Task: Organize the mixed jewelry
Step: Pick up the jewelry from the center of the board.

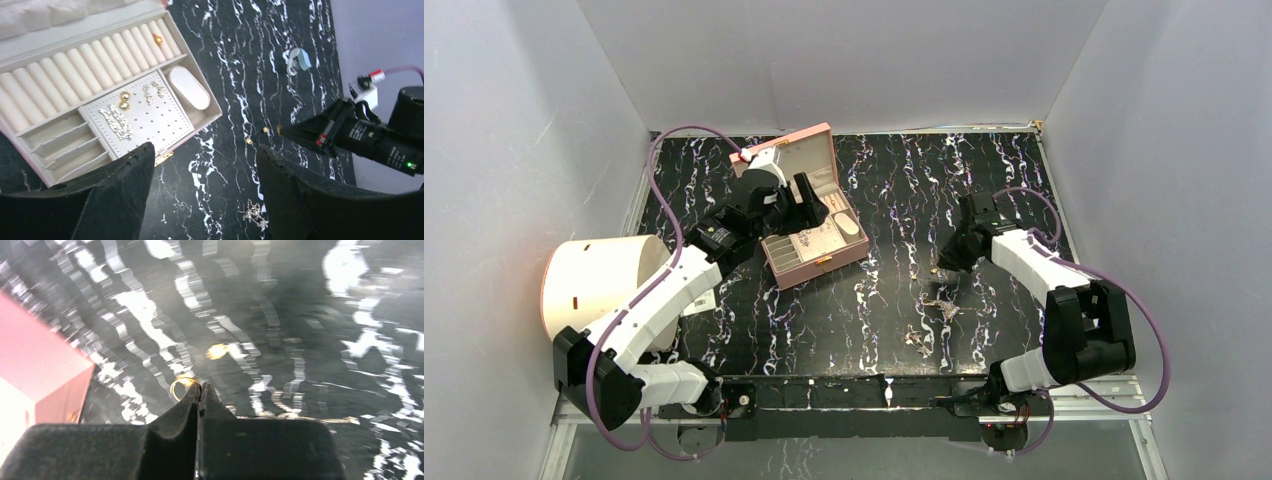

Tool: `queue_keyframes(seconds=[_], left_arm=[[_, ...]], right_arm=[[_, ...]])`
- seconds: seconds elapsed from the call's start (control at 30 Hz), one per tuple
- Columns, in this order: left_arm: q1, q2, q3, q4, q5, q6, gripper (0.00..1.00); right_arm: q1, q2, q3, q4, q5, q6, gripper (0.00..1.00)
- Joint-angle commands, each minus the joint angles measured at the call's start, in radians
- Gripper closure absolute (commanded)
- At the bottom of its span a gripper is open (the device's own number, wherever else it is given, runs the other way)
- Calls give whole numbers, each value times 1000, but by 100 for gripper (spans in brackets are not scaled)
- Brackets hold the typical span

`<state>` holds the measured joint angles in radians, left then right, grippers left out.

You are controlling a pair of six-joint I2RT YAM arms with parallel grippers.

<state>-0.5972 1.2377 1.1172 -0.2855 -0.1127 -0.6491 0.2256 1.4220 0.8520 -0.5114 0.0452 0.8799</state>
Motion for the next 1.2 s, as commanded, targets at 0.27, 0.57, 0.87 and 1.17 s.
queue_keyframes(seconds=[0.27, 0.57, 0.87, 1.17], left_arm=[[5, 13, -120, 208, 164, -23, 39], [6, 3, -188, 281, 178, -51, 42], [7, 15, -205, 357, 217, -77, 54], [7, 30, -209, 360, 215, -83, 63]], right_arm=[[326, 52, 225, 368, -252, -124, 99], [405, 114, 318, 451, -347, -163, 98], [420, 123, 311, 502, -394, -138, 98], [420, 126, 306, 552, -414, -116, 98]])
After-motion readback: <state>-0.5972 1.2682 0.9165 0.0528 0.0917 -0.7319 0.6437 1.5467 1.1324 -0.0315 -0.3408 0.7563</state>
